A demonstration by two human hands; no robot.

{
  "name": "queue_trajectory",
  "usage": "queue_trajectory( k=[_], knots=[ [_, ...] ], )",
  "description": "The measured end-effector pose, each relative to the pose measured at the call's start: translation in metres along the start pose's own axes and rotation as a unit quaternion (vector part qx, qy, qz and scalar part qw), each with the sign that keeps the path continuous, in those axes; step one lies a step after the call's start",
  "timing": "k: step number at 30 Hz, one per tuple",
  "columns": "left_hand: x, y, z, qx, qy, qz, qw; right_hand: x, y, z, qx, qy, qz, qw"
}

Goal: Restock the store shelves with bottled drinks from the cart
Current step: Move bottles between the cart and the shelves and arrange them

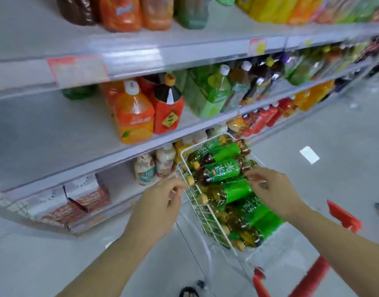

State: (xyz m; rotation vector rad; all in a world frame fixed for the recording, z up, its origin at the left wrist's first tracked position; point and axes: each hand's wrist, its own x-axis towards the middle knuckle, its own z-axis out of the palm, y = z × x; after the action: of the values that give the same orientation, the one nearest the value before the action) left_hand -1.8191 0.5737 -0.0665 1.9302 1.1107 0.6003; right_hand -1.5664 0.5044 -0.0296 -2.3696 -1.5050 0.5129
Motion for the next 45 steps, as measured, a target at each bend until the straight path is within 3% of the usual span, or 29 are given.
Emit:
queue_trajectory(
  k=[7,11,15,19,24,26,28,32,35,45],
  knots=[
    [0.044,-0.028,0.073,0.029,-0.097,-0.122,0.987,0.058,0.041,0.044,-0.086,-0.119,-0.044,0.988],
    [0.072,-0.040,0.098,0.001,-0.097,-0.195,0.976,0.100,0.050,0.061,-0.230,-0.170,-0.129,0.949],
    [0.086,-0.046,0.115,-0.064,-0.069,-0.213,0.973,0.123,0.056,0.064,-0.277,-0.188,-0.207,0.919],
    [0.084,-0.035,0.110,-0.158,0.004,-0.231,0.960,0.133,0.063,0.057,-0.217,-0.159,-0.265,0.926],
    [0.114,0.016,0.089,-0.229,0.037,-0.188,0.954,0.133,0.072,0.028,-0.021,-0.124,-0.184,0.975],
    [0.133,0.032,0.089,-0.272,0.051,-0.176,0.945,0.124,0.078,0.010,0.037,-0.090,-0.118,0.988],
    [0.150,0.034,0.099,-0.238,0.044,-0.174,0.954,0.115,0.089,-0.004,0.115,-0.063,-0.037,0.991],
    [0.166,-0.009,0.131,-0.020,-0.063,-0.204,0.977,0.102,0.118,-0.017,0.272,0.011,0.112,0.956],
    [0.172,-0.033,0.147,0.115,-0.136,-0.207,0.962,0.096,0.136,-0.018,0.324,0.075,0.172,0.927],
    [0.167,-0.033,0.156,0.144,-0.115,-0.174,0.967,0.090,0.151,-0.004,0.379,0.129,0.225,0.888]
  ],
)
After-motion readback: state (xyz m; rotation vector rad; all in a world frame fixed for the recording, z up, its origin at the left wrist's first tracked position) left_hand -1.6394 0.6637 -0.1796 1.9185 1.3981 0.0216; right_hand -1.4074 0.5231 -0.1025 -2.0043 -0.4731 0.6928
